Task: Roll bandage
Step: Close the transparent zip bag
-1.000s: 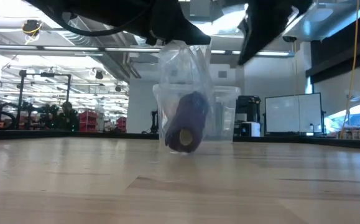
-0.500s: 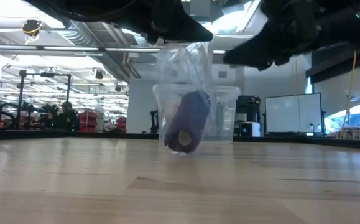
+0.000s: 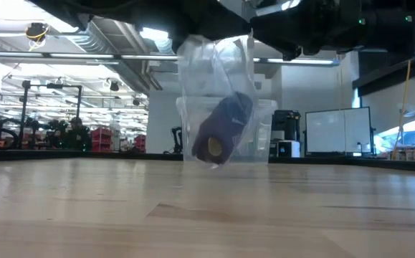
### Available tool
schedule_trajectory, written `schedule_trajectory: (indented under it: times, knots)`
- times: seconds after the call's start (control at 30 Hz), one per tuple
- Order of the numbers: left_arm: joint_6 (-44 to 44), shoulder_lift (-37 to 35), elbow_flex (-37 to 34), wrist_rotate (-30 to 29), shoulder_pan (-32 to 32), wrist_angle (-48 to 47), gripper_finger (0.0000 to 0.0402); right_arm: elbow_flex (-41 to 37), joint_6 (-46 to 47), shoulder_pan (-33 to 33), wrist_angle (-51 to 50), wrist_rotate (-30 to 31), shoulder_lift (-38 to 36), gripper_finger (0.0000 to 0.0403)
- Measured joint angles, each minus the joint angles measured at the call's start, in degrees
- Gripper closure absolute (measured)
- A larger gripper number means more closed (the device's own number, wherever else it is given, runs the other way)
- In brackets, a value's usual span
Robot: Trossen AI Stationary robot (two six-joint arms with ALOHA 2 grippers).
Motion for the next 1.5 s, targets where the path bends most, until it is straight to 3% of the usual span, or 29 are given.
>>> schedule_trajectory:
  times: [0.17, 0.6, 1.17, 1.37, 1.5]
  knots:
    - [-1.2, -0.2, 0.0, 0.0, 0.1, 0.8, 0.0401, 0.2, -0.7, 0.0, -0.5, -0.9, 0.0, 0.0281]
    - [-1.2, -0.2, 0.0, 0.7, 0.1, 2.1, 0.0401, 0.2, -2.7, 0.0, -1.6, -0.8, 0.0, 0.0398]
    - [-0.8, -0.3, 0.0, 1.5, 0.5, 3.4, 0.0401, 2.0, 0.5, 0.0, -4.0, 2.6, 10.0, 0.0387]
    - [-0.6, -0.3, 0.0, 1.5, 0.0, 2.0, 0.0401, 2.1, 0.4, 0.5, -13.8, 7.9, 2.4, 0.0385]
    - [-0.3, -0.3, 0.0, 1.5, 0.0, 1.9, 0.0401, 2.1, 1.0, 0.5, -17.5, 8.1, -3.1, 0.0357]
